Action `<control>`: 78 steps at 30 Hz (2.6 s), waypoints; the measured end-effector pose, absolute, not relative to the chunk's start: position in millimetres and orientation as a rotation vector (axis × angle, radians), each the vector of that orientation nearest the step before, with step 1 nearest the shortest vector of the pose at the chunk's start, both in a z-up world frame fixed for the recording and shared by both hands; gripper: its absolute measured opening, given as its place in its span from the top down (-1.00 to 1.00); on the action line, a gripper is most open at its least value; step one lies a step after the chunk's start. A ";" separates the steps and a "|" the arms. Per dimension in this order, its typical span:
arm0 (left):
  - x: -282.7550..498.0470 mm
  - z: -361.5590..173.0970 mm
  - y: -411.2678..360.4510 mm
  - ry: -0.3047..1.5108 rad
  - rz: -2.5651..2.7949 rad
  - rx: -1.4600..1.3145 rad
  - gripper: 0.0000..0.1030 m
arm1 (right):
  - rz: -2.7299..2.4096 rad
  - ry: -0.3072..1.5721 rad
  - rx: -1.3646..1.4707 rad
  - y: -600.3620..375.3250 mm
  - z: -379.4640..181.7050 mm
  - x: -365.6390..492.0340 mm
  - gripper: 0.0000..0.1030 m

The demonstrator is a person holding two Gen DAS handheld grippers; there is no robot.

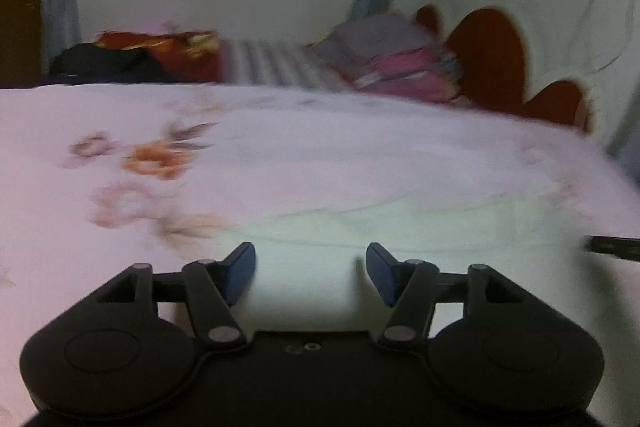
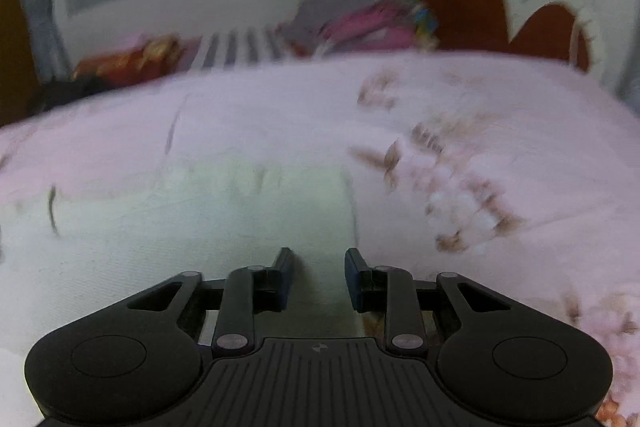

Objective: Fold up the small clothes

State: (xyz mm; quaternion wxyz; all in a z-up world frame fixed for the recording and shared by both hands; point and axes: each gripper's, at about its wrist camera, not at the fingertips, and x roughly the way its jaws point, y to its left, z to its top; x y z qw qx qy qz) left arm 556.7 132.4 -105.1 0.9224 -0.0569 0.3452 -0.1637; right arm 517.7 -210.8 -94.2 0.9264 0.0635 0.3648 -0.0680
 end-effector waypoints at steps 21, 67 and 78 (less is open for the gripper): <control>516.1 -93.5 89.5 0.689 -0.267 0.021 -0.32 | -0.024 0.779 0.096 -199.0 -85.5 502.5 0.01; 171.0 -95.9 153.9 0.863 -0.085 -0.173 -0.32 | 0.274 0.915 0.530 -315.5 -96.3 160.0 -0.07; 147.3 -100.9 136.1 0.880 -0.138 -0.234 -0.20 | 0.369 0.934 0.629 -309.3 -104.8 141.7 -0.04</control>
